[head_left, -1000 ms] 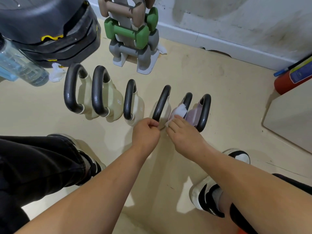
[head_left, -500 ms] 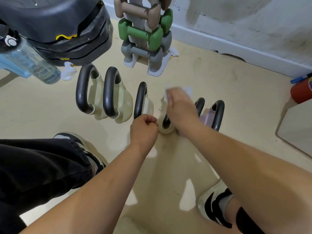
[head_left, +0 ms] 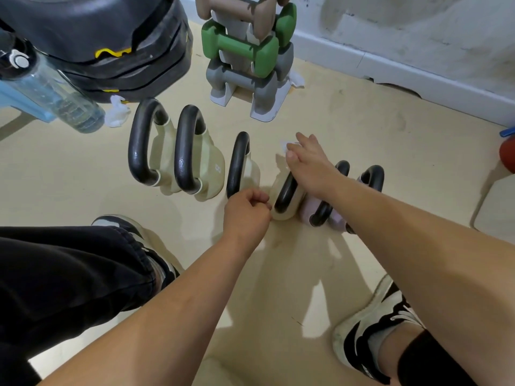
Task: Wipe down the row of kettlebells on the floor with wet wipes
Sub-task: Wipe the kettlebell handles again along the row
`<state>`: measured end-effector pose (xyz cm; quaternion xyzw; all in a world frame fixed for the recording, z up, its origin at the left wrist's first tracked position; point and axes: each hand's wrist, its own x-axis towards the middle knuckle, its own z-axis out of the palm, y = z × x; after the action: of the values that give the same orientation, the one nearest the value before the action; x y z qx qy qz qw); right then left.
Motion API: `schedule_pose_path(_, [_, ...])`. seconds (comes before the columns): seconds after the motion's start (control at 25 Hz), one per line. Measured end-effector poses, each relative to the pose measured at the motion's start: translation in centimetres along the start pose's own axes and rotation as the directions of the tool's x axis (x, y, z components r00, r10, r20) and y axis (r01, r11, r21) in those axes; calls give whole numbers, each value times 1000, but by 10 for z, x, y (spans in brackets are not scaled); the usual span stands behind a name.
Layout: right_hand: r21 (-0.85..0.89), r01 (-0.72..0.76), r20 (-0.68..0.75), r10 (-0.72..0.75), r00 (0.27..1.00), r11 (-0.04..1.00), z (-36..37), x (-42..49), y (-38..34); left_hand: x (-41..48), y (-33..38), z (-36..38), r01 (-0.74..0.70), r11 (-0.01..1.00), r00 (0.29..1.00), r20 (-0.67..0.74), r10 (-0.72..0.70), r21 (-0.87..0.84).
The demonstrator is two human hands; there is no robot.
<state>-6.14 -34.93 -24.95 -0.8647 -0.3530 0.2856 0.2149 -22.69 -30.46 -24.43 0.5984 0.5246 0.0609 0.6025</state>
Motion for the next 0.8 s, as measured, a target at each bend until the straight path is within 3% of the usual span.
schedule_pose_path(0.2, [-433,232,-53,-281,958,871,47,-62,-1,4,2,-6,26,999,999,-26,-27,-22])
schedule_pose_path(0.4, [-592,463,148,-476,867,659,63,-98,18,7,-9,-6,48,998,998,-50,-46,37])
schedule_pose_path(0.48, [-617,460,150,-479,865,638,49,-80,19,6,-12,-5,57,997,997,-54,-55,44])
schedule_pose_path(0.56, [-546,336,30,-383,923,768,29,-50,10,5,-9,-4,61,997,998,-19,-60,38])
schedule_pose_path(0.64, [-264,144,-63,-166,984,954,12,-19,4,4,-4,-5,65,997,998,8,-66,38])
schedule_pose_path(0.72, [78,-31,-23,33,999,996,3,0,5,4,-2,-5,58,998,998,14,-58,41])
schedule_pose_path(0.8, [62,-47,-49,50,998,997,8,3,4,6,-3,-7,62,997,998,7,-62,37])
